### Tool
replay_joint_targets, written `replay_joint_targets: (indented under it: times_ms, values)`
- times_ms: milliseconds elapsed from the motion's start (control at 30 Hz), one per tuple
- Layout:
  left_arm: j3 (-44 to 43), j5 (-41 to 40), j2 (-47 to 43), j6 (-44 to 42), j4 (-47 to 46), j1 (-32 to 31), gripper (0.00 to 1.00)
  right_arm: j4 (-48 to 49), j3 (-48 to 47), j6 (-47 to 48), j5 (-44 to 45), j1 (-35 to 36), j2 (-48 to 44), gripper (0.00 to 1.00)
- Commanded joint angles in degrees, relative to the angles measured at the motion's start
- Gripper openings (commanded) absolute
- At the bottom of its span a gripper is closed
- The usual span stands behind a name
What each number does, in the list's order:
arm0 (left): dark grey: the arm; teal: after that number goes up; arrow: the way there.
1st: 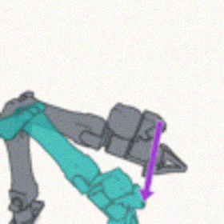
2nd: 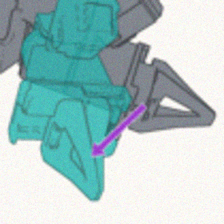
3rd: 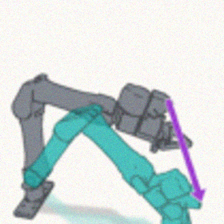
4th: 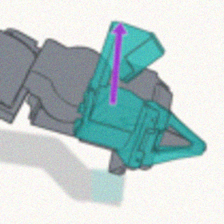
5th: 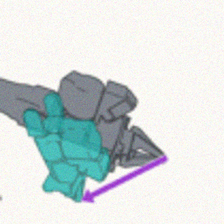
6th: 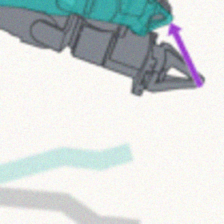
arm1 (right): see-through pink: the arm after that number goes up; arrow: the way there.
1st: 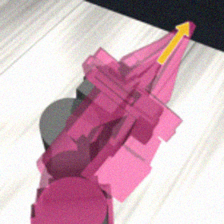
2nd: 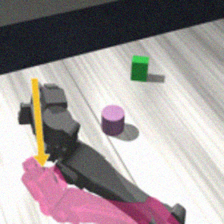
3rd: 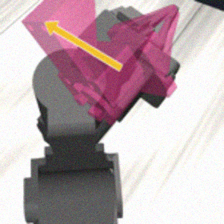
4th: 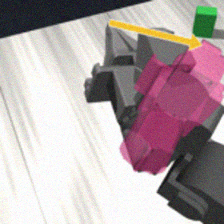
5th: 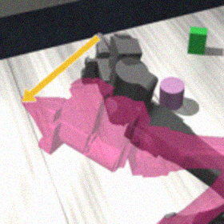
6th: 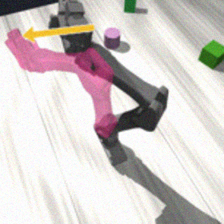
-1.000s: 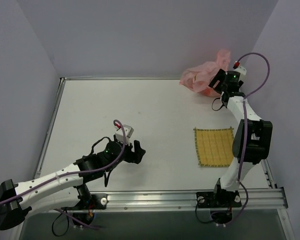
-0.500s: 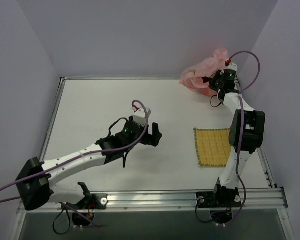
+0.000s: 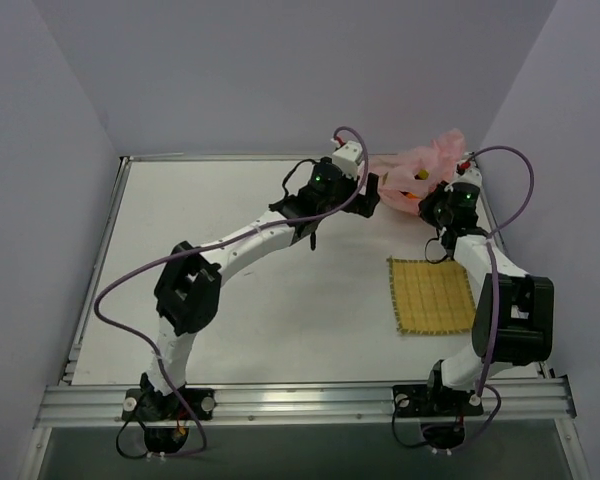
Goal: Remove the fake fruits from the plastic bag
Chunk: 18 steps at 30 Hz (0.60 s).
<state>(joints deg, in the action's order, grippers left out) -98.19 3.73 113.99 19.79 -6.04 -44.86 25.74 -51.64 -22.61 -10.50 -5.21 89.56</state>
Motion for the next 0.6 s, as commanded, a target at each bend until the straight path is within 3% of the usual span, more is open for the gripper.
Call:
replay_joint_targets:
  times_ms: [0, 233, 467, 500, 567]
  values:
    - [-10.2, 5.7, 6.6, -5.0, -0.1, 0.4, 0.94, 1.6, 2.0, -0.2, -1.2, 0.0, -3.2, 0.0]
    - [-32.3, 14.9, 18.7, -7.6, 9.7, 0.0, 0.94, 0.9, 3.8, -0.8, -1.7, -0.2, -4.3, 0.0]
    - [-55.5, 13.1, 33.3, -6.3, 18.1, 0.9, 0.94, -0.1, 3.1, -1.3, -2.7, -0.7, -5.0, 0.0]
    - [-60.8, 12.6, 36.6, -5.9, 18.1, 1.1, 0.97, -0.2, 3.2, -1.3, -2.8, -0.7, -5.0, 0.0]
    - [-62.0, 12.9, 38.0, -3.8, 14.2, 1.6, 0.99, -0.7, 2.9, -0.9, -2.2, -0.7, -5.0, 0.0]
